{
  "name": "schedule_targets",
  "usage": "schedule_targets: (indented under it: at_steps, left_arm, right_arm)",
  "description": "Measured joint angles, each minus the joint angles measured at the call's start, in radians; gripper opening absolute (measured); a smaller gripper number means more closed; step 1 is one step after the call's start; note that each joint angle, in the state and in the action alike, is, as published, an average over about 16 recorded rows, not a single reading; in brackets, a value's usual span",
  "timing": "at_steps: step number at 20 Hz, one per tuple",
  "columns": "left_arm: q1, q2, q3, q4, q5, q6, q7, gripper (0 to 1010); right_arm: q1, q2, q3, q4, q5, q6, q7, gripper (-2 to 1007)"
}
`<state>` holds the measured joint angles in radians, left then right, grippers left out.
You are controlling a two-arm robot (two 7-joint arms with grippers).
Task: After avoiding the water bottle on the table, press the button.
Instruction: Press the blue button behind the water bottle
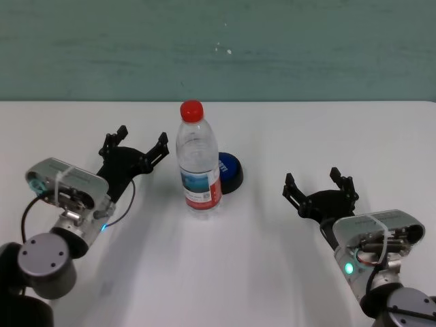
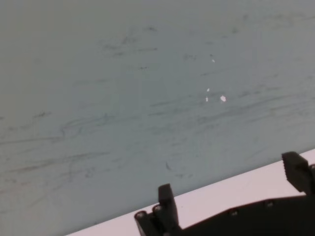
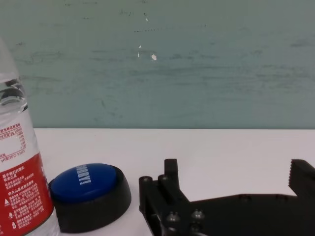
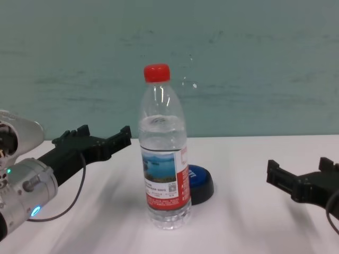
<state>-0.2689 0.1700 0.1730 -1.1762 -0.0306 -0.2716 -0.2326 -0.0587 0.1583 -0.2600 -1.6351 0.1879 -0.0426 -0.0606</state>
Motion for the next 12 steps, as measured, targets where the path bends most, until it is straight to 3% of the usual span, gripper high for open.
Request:
schedule_targets:
  at_steps: [12]
  left_arm:
    - [-0.007, -0.014, 0.017, 0.003, 0.019, -0.008, 0.016, 1010]
  right_arm:
    - [0.0, 0.0, 0.0, 0.0, 0.0, 0.0, 0.0, 1004]
